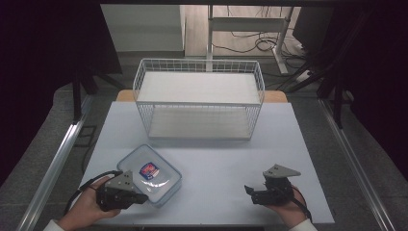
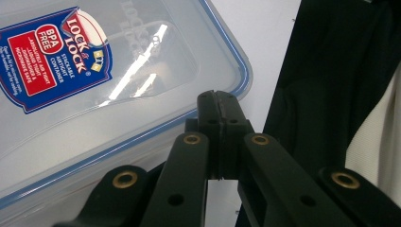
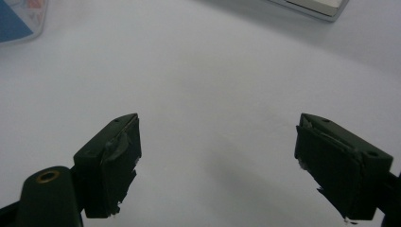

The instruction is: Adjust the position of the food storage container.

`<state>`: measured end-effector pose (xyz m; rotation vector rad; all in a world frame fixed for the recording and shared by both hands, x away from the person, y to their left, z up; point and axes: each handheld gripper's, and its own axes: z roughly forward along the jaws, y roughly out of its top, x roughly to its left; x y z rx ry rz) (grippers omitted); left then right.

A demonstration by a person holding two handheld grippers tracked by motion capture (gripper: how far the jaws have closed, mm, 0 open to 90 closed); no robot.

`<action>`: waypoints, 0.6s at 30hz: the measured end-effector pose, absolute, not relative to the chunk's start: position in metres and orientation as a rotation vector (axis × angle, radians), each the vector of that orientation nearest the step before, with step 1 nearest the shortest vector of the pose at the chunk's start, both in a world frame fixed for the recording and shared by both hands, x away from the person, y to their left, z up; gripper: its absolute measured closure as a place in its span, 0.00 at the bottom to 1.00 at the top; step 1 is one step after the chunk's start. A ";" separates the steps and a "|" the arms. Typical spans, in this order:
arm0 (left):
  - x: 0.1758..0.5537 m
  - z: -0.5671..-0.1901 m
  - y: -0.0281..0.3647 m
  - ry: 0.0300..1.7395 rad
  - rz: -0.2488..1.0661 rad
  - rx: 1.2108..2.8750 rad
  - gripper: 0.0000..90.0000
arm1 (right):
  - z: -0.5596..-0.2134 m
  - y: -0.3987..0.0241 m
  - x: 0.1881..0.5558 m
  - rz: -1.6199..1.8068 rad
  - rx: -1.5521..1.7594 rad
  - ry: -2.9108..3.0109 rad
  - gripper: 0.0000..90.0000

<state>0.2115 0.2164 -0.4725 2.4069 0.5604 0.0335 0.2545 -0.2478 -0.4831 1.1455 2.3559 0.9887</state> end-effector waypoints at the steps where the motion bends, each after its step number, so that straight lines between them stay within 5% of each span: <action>1: 0.208 -0.475 0.215 0.557 0.022 2.413 1.00 | -0.483 -0.248 0.254 0.989 1.144 2.354 0.17; 18: 0.210 -0.489 0.206 0.506 0.025 2.510 1.00 | -0.483 -0.249 0.256 0.982 1.153 2.350 0.17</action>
